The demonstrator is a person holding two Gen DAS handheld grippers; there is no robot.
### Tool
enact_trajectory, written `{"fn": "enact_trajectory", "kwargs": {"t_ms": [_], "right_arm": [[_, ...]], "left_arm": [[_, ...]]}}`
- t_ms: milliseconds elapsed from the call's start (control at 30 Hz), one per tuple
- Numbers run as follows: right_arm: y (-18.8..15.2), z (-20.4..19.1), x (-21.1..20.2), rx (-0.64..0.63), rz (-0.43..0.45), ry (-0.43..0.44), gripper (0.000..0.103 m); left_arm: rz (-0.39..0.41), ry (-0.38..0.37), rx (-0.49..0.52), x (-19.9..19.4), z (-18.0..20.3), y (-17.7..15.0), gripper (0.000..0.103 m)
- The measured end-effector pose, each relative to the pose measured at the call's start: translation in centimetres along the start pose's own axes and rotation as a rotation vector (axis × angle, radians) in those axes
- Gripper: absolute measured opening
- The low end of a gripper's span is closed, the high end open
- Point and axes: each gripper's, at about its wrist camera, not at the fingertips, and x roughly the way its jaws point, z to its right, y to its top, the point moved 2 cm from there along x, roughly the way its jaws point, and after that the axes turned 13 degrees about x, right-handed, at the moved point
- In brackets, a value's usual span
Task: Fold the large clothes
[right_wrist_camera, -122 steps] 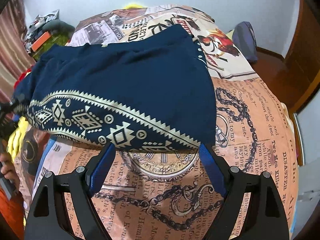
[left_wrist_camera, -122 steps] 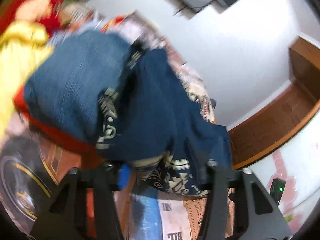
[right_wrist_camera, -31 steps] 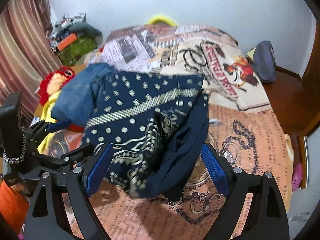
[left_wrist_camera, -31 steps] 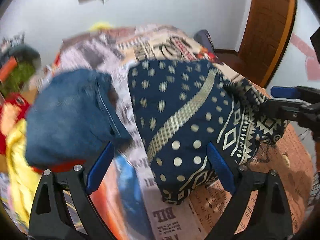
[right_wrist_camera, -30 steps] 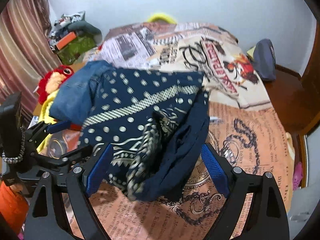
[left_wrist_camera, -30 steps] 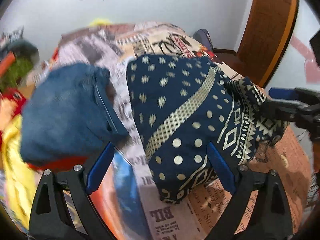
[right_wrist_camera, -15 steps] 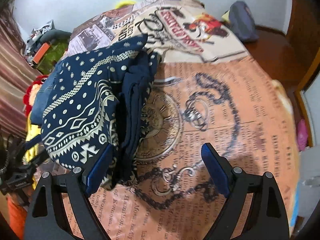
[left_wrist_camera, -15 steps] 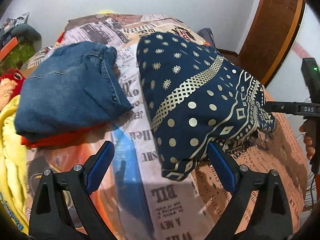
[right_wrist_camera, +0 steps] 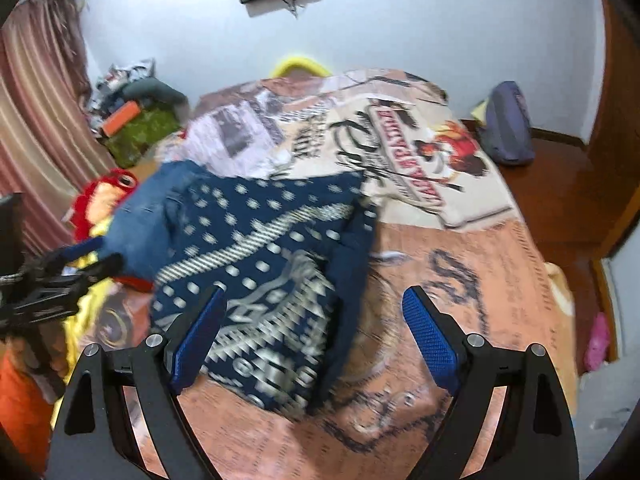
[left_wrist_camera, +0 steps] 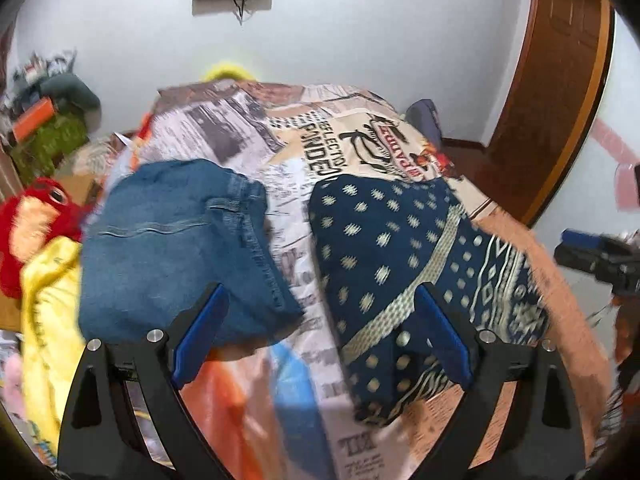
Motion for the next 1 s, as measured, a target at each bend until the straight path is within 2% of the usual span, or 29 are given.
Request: {"fn": "enact_trajectory", "kwargs": {"t_ms": [100,200,267,433,600,767,833,867,1000], "right_arm": [[0.3,0.2,2.1,0.043,-0.031,0.026,0.093],[0.2,1.5,5.3,0.106,-0.114,0.025,0.093],[-0.1,2.6,7.3,0.161,-0.178,0.037,0.093],[-0.4,4.9,10.7,0.250,-0.285,0.112,0.093],[-0.5,6.0,13.4,0.322,-0.362,0.226,0.093],[-0.4,6.2,14.5,0.376,-0.378,0.305,0.093],[-0.4,5.8,14.2,0.376,-0.383,0.336,0.080],[-0.3,5.8,14.1,0.385,-0.394,0.365,0.064],[-0.1,4.8,13.1,0.390,-0.401,0.345,0.044]], "left_arm": [[-0.040,-0.115,-0.053,2.6,-0.4,0.6,0.095],[-0.094,-0.209,-0.108,5.4,-0.6,0.3,0.095],[-0.137,-0.312,-0.152,7.5,-0.6,0.0,0.095],[-0.200,-0.502,-0.269,11.7,-1.0,-1.0,0.096],[-0.234,-0.584,-0.345,14.4,-1.3,-1.5,0.099],[-0.232,-0.560,-0.333,14.5,-0.7,-1.0,0.099],[-0.232,-0.555,-0.333,14.5,-0.5,-0.8,0.096],[-0.229,-0.557,-0.332,14.1,-0.5,-0.8,0.093],[-0.219,-0.527,-0.294,12.8,-0.1,-0.7,0.082]]}}
